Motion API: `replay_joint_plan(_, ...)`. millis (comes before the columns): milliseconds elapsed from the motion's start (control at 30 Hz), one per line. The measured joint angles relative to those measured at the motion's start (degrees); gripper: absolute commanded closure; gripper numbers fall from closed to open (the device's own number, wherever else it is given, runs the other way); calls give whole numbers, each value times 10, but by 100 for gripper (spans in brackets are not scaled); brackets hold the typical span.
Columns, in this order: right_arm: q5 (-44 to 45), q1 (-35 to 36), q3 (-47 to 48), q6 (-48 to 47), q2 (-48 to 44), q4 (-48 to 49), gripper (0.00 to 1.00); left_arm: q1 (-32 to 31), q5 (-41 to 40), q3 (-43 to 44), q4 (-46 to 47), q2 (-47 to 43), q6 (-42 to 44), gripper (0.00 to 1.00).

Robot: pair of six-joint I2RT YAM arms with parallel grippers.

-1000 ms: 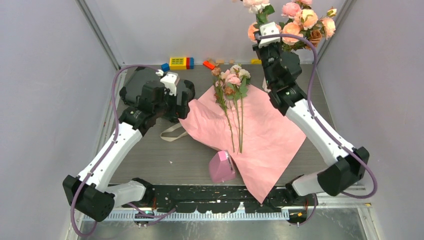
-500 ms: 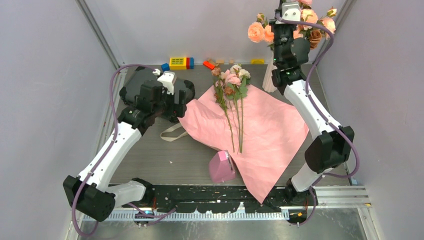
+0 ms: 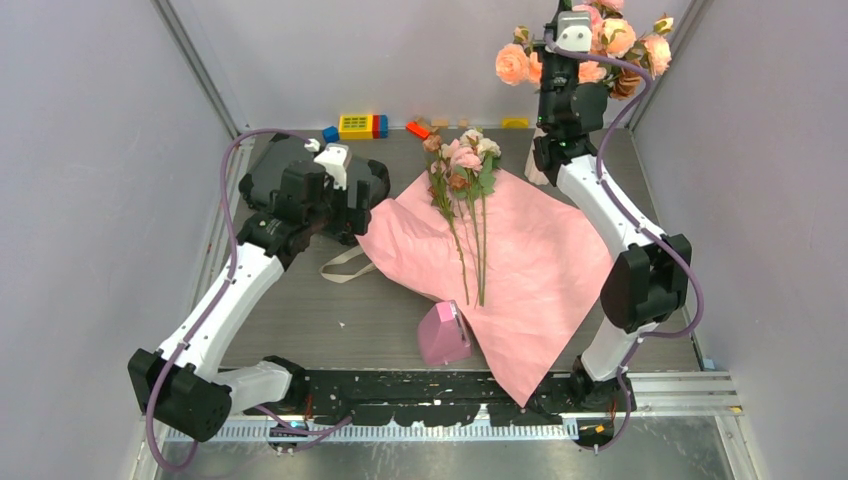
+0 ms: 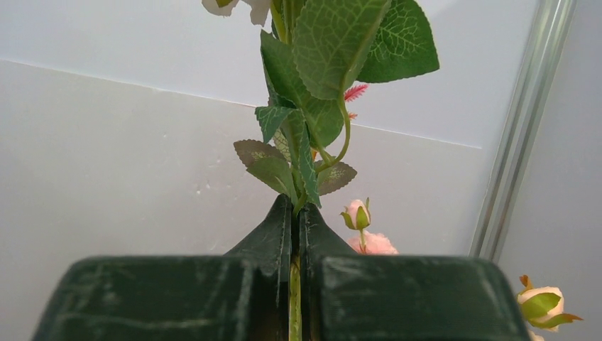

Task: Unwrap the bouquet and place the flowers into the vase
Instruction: Insert the fake flower into the vase.

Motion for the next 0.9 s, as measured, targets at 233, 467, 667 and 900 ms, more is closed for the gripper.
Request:
replay_joint_plan(233,7,0,0,-21,11,33,100,3,-1,-1,0,0,1,8)
replay_joint_plan(467,14,0,0,-34,33,37,100,4,-2,-1,0,0,1,8)
replay_joint_plan(667,24,-2,0,-37,38,41,100,7,-2,-1,0,0,1,8)
replay_joint_plan(900,30,-9,-3,-44,38,70,100,7,-4,-1,0,0,1,8)
